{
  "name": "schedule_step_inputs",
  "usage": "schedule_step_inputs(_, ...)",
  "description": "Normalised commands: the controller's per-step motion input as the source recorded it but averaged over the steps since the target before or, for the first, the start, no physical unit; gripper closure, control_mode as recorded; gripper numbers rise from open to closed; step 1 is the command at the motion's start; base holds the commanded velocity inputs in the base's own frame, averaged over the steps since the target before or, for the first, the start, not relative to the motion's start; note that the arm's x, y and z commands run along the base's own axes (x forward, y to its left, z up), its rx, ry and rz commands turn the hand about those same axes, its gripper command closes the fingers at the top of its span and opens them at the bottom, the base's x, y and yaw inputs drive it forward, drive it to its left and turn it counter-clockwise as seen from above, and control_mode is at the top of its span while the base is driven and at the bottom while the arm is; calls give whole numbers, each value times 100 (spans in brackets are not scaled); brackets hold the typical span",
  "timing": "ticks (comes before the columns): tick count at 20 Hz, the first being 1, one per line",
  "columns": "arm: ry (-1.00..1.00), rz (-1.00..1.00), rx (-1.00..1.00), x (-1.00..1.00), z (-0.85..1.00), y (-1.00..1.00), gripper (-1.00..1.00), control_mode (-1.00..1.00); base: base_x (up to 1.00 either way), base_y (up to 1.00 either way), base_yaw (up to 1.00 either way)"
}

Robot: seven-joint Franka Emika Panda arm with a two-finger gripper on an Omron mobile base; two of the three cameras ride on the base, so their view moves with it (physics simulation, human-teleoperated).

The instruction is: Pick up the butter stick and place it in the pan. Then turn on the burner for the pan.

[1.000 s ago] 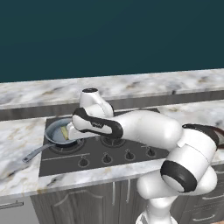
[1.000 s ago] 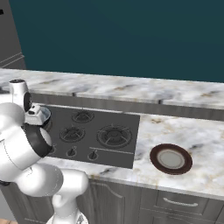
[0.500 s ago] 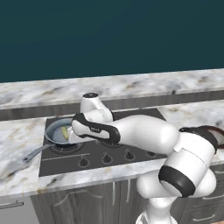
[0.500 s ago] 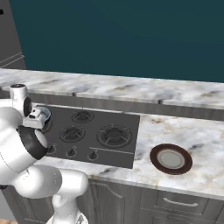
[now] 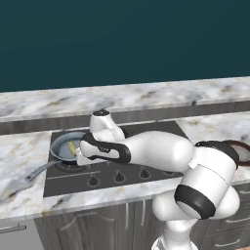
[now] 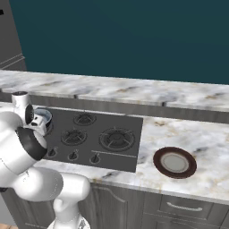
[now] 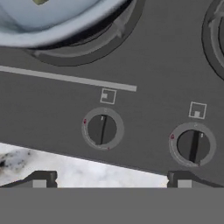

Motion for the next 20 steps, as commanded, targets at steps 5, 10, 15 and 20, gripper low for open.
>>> schedule_step_inputs(5, 0, 0, 0, 0, -31, 2, -100, -100, 0, 0, 0)
schedule_step_inputs(10, 0, 0, 0, 2, -27, 3, -100, -100, 0, 0, 0)
schedule_step_inputs(15, 0, 0, 0, 0, -14, 13, -100, -100, 0, 0, 0)
schedule_step_inputs(20, 0, 0, 0, 3, -15, 11, -100, -100, 0, 0, 0)
